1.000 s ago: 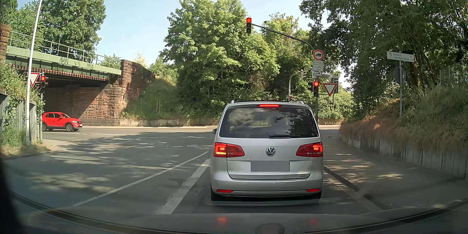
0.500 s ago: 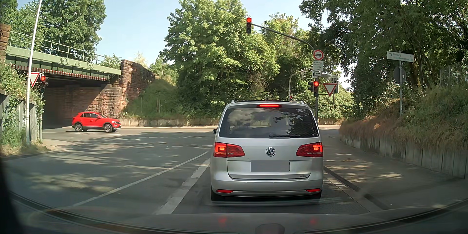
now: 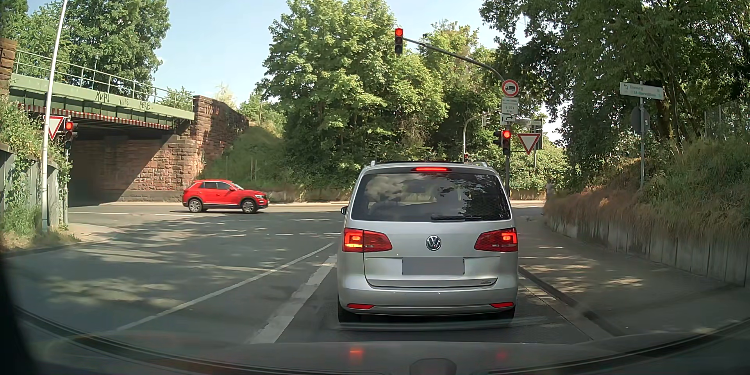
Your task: Follow the waypoints while adhering to traffic rules and regulations
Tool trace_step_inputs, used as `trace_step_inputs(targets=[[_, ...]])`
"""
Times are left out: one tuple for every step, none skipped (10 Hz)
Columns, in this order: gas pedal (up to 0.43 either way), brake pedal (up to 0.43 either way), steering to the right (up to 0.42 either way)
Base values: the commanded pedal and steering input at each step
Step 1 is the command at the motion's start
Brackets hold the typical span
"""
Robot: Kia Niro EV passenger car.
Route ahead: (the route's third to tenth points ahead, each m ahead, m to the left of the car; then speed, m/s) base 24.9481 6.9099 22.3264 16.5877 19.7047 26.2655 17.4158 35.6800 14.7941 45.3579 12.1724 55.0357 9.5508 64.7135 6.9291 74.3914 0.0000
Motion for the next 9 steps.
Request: trace_step_inputs(targets=[[0.000,0.207,0.005],[0.000,0.207,0.005],[0.000,0.207,0.005],[0.000,0.207,0.005],[0.000,0.207,0.005],[0.000,0.207,0.005],[0.000,0.207,0.005],[0.000,0.207,0.005],[0.000,0.207,0.005]])
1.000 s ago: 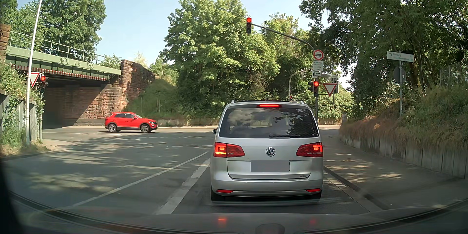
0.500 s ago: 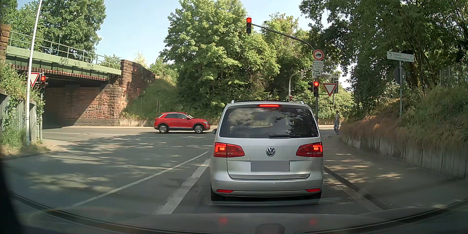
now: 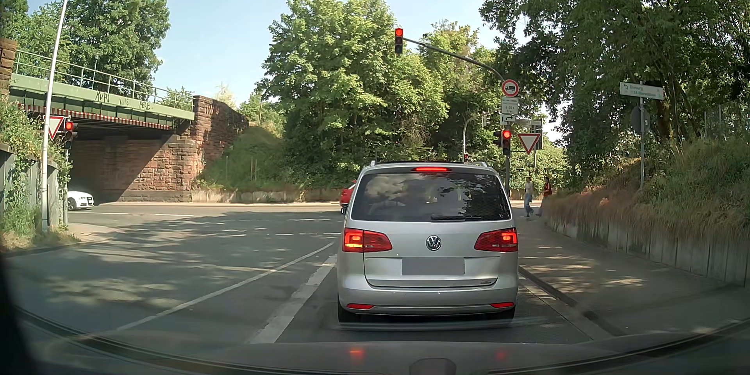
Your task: Follow the waypoints while adhering to traffic rules and regulations
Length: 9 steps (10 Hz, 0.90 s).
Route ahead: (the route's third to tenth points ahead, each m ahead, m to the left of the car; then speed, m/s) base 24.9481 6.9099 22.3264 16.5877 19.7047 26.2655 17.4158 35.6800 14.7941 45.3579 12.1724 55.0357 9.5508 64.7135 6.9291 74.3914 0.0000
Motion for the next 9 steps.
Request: trace_step_inputs(targets=[[0.000,0.207,0.005],[0.000,0.207,0.005],[0.000,0.207,0.005],[0.000,0.207,0.005],[0.000,0.207,0.005],[0.000,0.207,0.005],[0.000,0.207,0.005],[0.000,0.207,0.005],[0.000,0.207,0.005]])
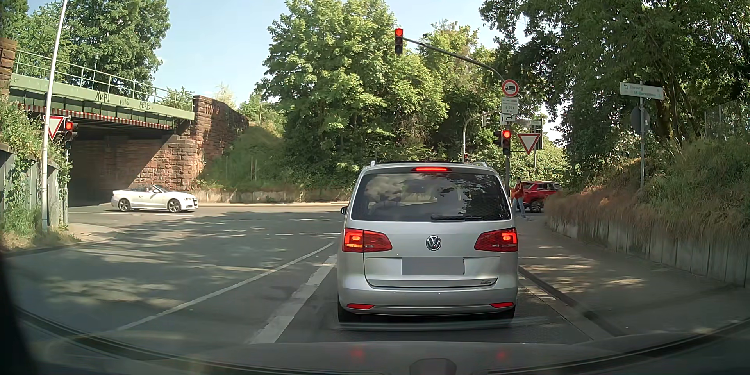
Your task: Follow the waypoints while adhering to traffic rules and regulations
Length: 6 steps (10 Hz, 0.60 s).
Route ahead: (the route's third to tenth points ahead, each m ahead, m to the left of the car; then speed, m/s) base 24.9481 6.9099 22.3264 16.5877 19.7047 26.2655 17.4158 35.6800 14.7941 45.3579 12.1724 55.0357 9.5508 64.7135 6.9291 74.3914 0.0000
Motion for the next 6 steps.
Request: trace_step_inputs(targets=[[0.000,0.207,0.005],[0.000,0.207,0.005],[0.000,0.207,0.005],[0.000,0.207,0.005],[0.000,0.207,0.005],[0.000,0.207,0.005]])
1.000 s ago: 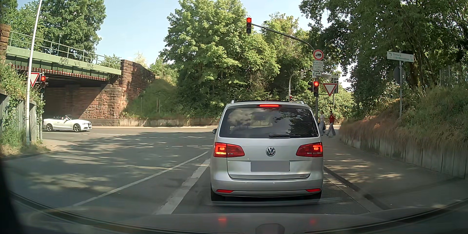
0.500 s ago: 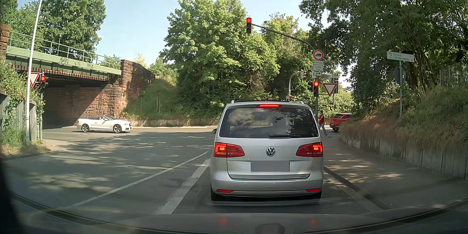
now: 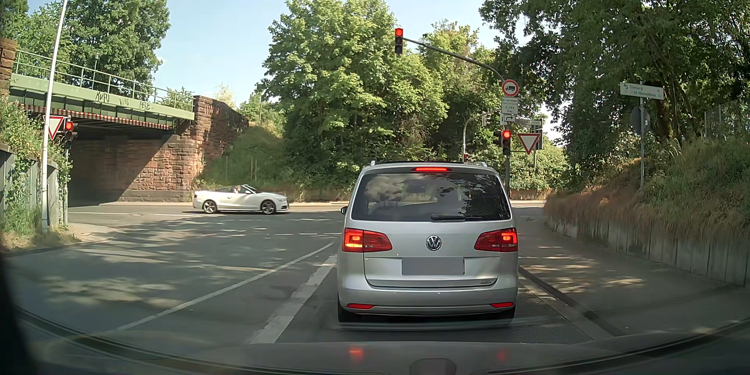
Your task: Follow the waypoints while adhering to traffic rules and regulations
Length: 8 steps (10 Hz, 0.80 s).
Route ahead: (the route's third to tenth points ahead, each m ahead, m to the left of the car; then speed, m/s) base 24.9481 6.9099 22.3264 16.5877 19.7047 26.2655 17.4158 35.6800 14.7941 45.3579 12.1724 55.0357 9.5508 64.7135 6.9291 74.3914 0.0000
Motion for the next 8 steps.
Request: trace_step_inputs(targets=[[0.000,0.207,0.005],[0.000,0.207,0.005],[0.000,0.207,0.005],[0.000,0.207,0.005],[0.000,0.207,0.005],[0.000,0.207,0.005],[0.000,0.207,0.005],[0.000,0.207,0.005]])
